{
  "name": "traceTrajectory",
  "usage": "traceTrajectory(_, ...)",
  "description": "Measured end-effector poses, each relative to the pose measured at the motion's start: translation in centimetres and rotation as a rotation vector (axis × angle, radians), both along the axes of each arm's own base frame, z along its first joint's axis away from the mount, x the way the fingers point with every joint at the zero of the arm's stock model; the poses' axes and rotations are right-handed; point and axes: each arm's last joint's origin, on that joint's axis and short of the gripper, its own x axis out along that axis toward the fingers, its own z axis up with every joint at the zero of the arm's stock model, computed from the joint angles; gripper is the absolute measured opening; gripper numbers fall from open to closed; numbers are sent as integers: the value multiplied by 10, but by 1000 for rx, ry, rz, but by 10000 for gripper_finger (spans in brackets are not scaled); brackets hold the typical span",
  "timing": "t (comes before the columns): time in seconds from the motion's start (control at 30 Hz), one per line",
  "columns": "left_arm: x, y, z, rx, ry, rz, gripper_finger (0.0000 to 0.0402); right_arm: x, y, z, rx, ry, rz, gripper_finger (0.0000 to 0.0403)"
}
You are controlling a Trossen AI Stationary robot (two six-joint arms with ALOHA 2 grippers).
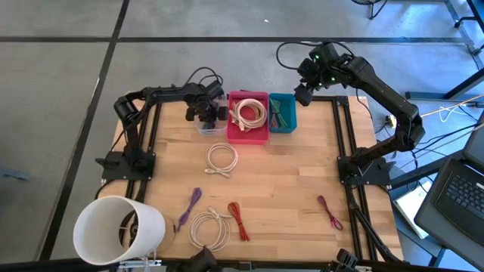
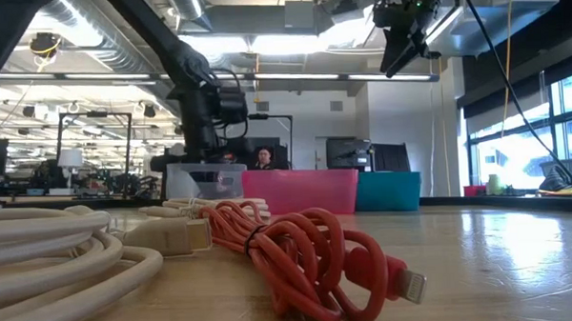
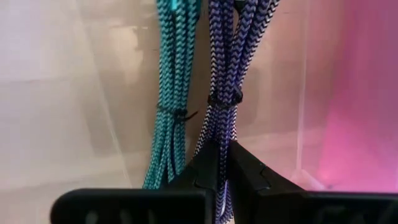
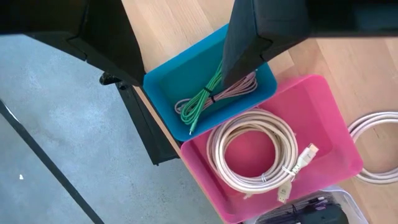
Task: Pick & Place USB Port
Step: Put the purple patterned USB cable into the transparent bin, then put the purple USB cable into the blue bin
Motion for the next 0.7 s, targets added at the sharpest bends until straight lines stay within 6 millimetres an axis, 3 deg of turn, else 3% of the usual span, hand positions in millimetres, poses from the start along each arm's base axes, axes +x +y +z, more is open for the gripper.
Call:
traceTrajectory(0.17, 3, 3, 4, 57, -36, -31, 70, 0, 0, 0, 0, 0, 0, 220)
traceTrajectory(0.37, 7, 10, 23, 74, -31, -81, 151, 0, 0, 0, 0, 0, 0, 220)
traceTrajectory(0.57, 13, 9, 58, 48, 9, -146, 192, 0, 0, 0, 0, 0, 0, 220)
traceTrajectory(0.7, 23, -16, 94, 109, 19, -262, 197, 0, 0, 0, 0, 0, 0, 220)
